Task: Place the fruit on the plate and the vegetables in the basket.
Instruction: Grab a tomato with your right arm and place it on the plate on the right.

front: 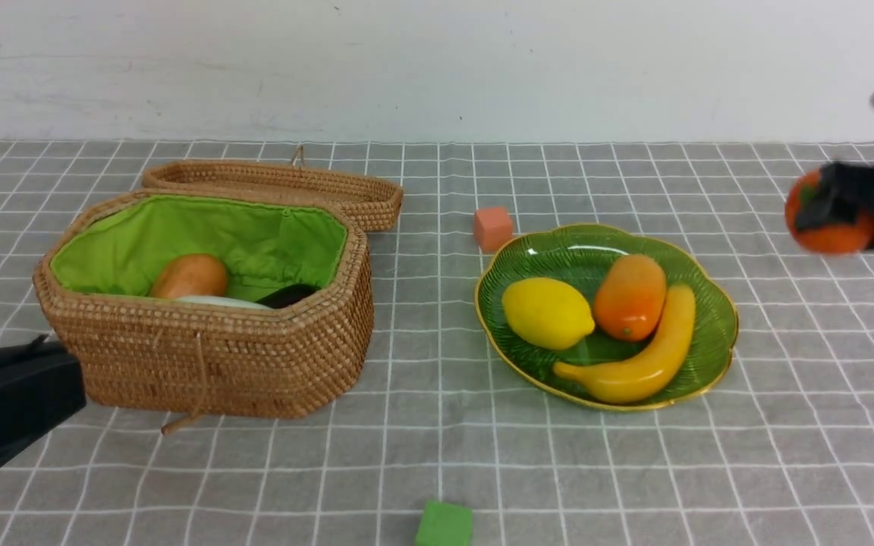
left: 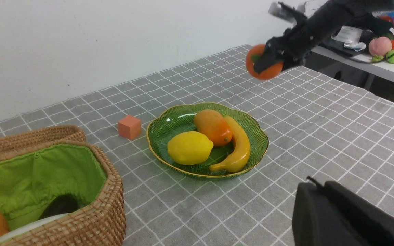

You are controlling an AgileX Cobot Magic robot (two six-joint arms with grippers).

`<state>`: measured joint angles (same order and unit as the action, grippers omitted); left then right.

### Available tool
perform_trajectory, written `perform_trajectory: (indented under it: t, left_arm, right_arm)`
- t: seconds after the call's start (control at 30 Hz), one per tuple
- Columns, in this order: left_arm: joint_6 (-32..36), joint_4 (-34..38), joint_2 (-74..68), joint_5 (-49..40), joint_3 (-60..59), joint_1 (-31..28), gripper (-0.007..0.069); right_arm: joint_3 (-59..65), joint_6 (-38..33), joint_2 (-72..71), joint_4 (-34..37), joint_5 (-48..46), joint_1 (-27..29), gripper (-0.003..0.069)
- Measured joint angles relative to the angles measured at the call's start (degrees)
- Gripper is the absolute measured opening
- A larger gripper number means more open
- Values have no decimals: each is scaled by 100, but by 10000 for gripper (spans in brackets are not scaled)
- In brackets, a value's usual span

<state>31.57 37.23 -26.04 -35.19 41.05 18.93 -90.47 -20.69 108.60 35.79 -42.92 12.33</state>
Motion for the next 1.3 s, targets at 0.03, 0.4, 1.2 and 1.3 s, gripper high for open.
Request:
perform_trajectory:
  t: [0.03,0.4,1.2,1.3]
  left_arm:
    - [0,0,0,0,0,0,20]
    - [0,0,0,-16,0,0,28]
    - [0,18,0,-135,0,0,39]
    - [0,23,0,-147,0,0,39]
  right_arm:
    - [-6,-5,-74,66,-58,-126,511]
    - [-3,-167,538,254,629,-2017,511]
    - [-3,-313,803,116,1332,-2245,610]
    - [-3,-313,803,79,1337,-2245,631]
